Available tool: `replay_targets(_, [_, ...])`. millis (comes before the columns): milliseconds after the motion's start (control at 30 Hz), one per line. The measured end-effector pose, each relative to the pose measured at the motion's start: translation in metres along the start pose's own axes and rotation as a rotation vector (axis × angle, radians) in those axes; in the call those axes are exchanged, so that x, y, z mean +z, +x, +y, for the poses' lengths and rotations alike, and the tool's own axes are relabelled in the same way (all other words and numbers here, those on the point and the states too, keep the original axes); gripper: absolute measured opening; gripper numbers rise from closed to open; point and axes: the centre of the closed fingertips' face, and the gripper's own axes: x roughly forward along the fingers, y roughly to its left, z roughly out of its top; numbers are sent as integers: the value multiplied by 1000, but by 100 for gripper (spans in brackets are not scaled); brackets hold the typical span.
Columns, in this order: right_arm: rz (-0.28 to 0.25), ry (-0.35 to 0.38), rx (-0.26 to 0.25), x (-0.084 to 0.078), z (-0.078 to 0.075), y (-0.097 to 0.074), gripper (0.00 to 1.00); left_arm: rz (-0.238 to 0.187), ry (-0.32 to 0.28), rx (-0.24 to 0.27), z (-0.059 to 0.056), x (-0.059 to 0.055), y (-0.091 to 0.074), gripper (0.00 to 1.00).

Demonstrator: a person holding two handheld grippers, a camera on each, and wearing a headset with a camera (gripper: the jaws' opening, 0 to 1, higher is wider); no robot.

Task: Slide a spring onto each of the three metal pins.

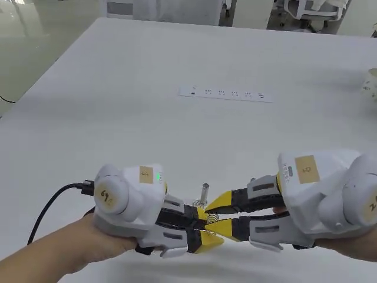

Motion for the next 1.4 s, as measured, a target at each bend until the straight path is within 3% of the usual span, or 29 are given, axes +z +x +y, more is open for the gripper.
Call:
replay_targets(767, [14,-12,-3,1,0,0,7,-24,-44,17,2,4,-3,8])
replay_targets(1400, [13,-4,-21,2,-4,-3,7,-15,-53,35,3,0,-14,14])
